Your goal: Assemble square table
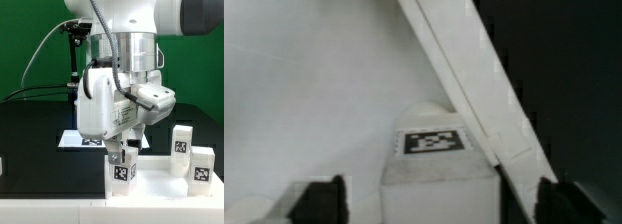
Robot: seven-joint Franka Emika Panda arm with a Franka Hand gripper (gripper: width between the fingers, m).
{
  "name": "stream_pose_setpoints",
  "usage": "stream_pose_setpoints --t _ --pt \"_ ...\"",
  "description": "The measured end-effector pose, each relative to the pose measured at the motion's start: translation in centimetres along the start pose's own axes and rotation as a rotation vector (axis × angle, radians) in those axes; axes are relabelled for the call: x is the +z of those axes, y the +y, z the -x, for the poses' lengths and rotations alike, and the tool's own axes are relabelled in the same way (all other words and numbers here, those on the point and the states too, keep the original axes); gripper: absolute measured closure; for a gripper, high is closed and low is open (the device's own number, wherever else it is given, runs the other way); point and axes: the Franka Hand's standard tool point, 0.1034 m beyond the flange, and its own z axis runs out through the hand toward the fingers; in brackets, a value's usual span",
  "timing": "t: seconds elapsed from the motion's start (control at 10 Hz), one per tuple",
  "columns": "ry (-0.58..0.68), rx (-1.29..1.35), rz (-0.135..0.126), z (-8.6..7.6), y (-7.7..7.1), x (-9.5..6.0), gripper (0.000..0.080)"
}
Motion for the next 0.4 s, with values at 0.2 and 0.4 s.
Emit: stream_pose_setpoints --t 0.2,0.4 --pt "-0.03 -0.011 -0.015 0.24 -0.14 -2.24 0.0173" --pt "-0.025 -0.013 -0.015 0.18 0.1 -1.8 0.0151"
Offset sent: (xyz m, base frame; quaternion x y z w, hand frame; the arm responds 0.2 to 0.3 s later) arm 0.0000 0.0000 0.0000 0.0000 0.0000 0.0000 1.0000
